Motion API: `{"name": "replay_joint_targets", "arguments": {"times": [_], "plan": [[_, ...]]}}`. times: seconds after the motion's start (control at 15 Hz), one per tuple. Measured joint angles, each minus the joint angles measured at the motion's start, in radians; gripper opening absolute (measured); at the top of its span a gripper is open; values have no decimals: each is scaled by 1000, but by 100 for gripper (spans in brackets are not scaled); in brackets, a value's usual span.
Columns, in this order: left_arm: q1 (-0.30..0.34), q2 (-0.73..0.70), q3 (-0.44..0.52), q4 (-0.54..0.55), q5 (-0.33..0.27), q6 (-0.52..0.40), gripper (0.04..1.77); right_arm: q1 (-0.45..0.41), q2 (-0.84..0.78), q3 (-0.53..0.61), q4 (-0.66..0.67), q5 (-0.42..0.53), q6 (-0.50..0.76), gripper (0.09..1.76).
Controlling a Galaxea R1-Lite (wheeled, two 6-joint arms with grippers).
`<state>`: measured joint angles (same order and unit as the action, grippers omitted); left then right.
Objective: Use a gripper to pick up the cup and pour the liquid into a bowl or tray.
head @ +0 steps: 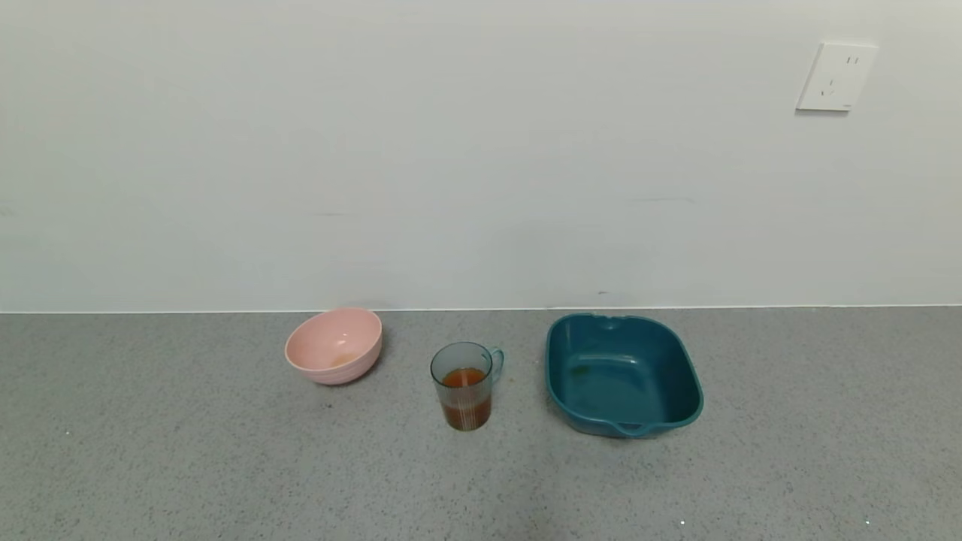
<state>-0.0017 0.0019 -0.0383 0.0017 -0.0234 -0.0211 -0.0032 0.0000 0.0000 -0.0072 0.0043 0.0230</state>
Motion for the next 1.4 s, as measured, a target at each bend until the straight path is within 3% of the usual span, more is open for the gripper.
{"name": "replay_joint_targets", "arguments": {"times": [0.33, 0.73, 0.93, 1.13, 1.4], "plan": [[-3, 94, -157, 16, -45, -1, 172, 0, 0, 0, 0, 0, 0, 171], [-90, 444, -409, 5, -45, 3, 172, 0, 0, 0, 0, 0, 0, 171], [-160, 634, -516, 1, -85, 8, 172, 0, 0, 0, 0, 0, 0, 171], [-211, 770, -550, -65, -165, 17, 172, 0, 0, 0, 0, 0, 0, 171], [-228, 949, -521, -229, -194, 36, 172, 0, 0, 0, 0, 0, 0, 171]]}}
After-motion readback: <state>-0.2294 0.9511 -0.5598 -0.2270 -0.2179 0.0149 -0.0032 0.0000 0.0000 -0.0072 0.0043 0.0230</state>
